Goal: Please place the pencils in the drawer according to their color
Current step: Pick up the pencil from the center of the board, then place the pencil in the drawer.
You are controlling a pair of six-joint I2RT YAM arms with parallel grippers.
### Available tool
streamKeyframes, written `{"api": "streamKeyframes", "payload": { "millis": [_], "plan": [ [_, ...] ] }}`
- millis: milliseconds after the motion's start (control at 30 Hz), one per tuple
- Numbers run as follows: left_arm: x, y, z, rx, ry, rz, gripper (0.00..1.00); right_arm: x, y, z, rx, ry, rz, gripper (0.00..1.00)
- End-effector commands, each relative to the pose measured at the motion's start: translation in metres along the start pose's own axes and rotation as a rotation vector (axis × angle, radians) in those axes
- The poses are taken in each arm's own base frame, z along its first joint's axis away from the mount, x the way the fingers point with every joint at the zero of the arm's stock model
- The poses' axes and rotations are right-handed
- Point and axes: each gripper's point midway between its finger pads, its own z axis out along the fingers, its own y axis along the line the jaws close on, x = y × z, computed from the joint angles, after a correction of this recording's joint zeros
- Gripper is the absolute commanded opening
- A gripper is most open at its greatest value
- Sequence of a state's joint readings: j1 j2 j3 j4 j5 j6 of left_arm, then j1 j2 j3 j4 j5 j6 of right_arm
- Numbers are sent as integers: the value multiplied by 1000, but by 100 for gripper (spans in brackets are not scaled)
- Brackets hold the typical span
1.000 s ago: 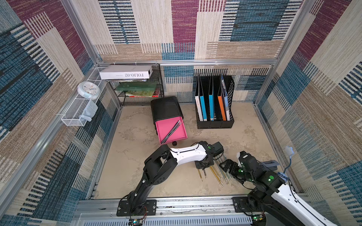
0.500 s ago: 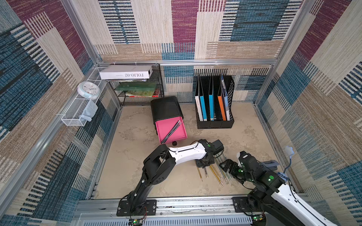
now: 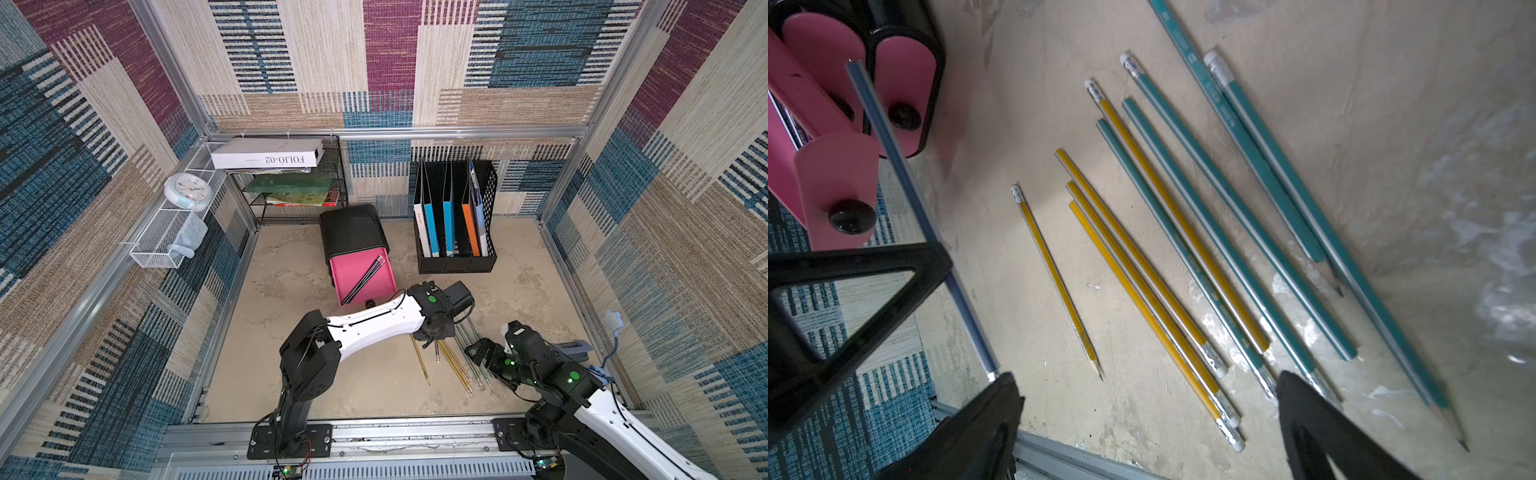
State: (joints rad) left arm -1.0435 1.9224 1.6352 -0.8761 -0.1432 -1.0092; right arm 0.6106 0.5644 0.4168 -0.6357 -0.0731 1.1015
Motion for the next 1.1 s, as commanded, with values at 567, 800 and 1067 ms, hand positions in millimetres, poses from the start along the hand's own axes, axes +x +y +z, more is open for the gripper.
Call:
{"api": "streamKeyframes", "payload": {
  "millis": [567,800,1067],
  "plan": [
    [-119,98,-130,-131,-462,539,0,-11,54,0,-225,-18,-17,99],
    [-155,128,-134,-194,-492,610,0,-12,58,3,-241,-16,2,99],
    [-176,150,-106,-265,-438,676,0,-15,58,3,-240,-26,19,99]
  ]
}}
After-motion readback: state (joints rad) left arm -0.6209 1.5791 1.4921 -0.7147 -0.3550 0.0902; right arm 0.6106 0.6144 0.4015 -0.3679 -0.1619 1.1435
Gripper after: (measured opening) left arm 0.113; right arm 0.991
